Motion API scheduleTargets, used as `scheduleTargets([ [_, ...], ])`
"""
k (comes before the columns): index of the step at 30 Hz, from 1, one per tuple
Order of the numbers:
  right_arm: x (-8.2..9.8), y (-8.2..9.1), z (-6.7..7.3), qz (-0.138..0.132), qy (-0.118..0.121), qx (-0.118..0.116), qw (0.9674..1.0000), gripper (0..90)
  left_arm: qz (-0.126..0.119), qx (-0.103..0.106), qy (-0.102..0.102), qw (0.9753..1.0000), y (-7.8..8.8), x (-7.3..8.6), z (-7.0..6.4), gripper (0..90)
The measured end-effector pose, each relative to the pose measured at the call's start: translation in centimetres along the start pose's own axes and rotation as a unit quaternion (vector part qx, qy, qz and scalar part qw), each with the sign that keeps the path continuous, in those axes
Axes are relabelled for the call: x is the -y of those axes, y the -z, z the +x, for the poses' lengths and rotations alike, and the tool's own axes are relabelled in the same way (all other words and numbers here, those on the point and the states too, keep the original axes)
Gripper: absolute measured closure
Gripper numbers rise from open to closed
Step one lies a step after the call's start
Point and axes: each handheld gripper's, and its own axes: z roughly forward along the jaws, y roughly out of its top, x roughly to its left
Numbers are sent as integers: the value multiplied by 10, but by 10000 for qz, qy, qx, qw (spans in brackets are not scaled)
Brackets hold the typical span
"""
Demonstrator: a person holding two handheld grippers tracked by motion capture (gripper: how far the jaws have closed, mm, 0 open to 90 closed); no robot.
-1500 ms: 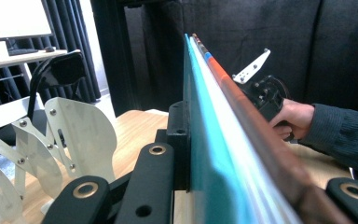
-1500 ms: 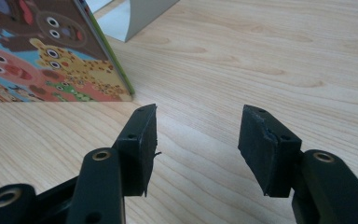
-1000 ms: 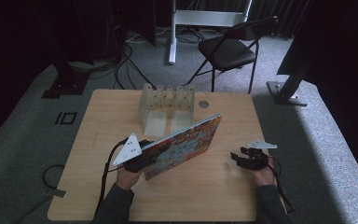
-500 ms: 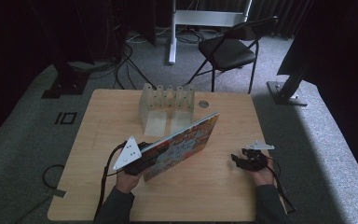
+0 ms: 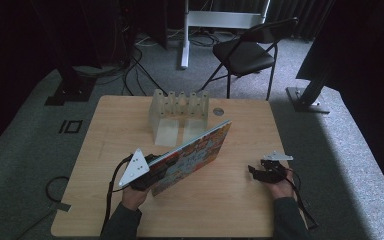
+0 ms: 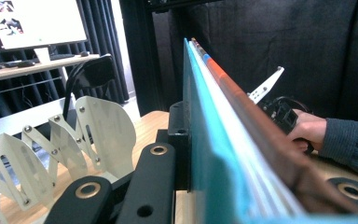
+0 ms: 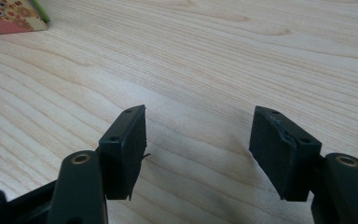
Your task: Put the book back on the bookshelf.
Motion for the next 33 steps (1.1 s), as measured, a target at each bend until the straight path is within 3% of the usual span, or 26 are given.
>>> scheduleTargets([
  [14,3,-3,-3,15,-120,-53,9999,333,19,-190,81,9998,14,2,3,805],
  [33,6,-5,-1,-76,15,47,10000,288,-10,-444,211,9988,28,4,9,803],
])
